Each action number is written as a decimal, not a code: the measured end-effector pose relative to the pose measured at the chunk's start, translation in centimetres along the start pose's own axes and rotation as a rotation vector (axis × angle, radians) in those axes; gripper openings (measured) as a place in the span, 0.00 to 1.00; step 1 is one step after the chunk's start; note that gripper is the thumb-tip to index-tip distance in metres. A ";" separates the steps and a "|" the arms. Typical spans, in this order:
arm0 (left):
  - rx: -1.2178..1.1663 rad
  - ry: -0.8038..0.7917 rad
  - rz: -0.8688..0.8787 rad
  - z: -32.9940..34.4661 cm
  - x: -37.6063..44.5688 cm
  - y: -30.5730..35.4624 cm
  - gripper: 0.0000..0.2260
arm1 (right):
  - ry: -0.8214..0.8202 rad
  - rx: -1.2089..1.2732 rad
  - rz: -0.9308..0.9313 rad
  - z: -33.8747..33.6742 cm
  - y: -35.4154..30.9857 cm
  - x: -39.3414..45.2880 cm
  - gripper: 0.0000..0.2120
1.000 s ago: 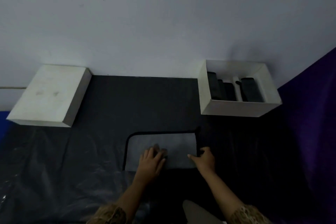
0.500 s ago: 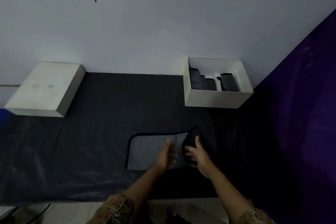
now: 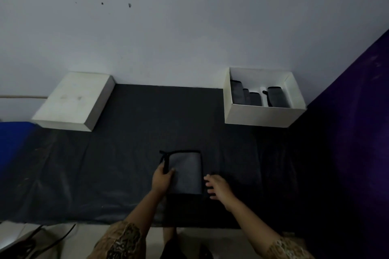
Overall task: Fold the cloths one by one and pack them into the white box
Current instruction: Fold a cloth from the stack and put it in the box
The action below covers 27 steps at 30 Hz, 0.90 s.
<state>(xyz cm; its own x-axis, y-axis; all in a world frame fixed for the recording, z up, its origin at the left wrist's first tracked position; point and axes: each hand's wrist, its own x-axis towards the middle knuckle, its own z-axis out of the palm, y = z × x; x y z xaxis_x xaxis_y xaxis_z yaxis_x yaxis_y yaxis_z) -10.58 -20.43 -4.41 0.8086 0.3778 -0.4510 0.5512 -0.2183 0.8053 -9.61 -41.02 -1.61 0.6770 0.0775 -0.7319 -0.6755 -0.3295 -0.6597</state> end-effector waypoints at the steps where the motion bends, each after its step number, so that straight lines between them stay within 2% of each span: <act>1: 0.032 0.013 -0.008 -0.5 0.4 -0.1 0.14 | 0.027 -0.053 -0.012 0.7 0.2 0.4 0.11; 3: 0.110 0.021 0.007 -1.2 0.7 -0.3 0.15 | 0.096 -0.185 -0.048 1.9 0.4 1.2 0.11; 7: 0.193 0.041 0.064 -1.6 0.9 -0.1 0.18 | 0.173 -0.290 -0.112 3.8 0.1 1.9 0.21; 11: 0.352 0.137 0.236 -1.5 1.0 -0.7 0.22 | 0.177 -0.348 -0.120 4.9 -0.1 2.0 0.27; 13: 0.397 0.050 0.379 -1.4 0.8 -1.1 0.18 | 0.179 -0.361 -0.120 5.0 -0.2 2.0 0.26; 15: 0.395 -0.088 0.445 -1.3 0.6 -1.1 0.18 | 0.202 -0.350 -0.119 4.7 -0.2 2.5 0.21; 17: 0.373 -0.192 0.420 -1.0 0.5 -0.7 0.19 | 0.254 -0.317 -0.106 4.1 -0.3 3.0 0.16; 19: 0.351 -0.209 0.374 -0.5 0.5 -0.5 0.20 | 0.297 -0.310 -0.096 3.7 -0.7 3.5 0.14; 23: 0.262 -0.178 0.259 0.0 0.9 -0.5 0.18 | 0.278 -0.328 -0.115 4.2 -1.3 3.1 0.24; 25: 0.123 -0.178 0.134 -0.3 1.0 -0.1 0.15 | 0.261 -0.344 -0.157 4.8 -1.4 2.8 0.26; 27: -0.132 -0.169 0.006 -0.7 0.6 0.8 0.18 | 0.284 -0.370 -0.271 5.5 -1.3 2.4 0.27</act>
<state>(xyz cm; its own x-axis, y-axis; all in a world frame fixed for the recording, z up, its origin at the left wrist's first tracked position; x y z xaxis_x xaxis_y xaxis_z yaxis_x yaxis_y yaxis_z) -9.79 -19.69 -3.79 0.8408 0.2186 -0.4952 0.5236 -0.0965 0.8465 -8.70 -35.28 -3.48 0.8995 -0.0348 -0.4354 -0.3525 -0.6465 -0.6766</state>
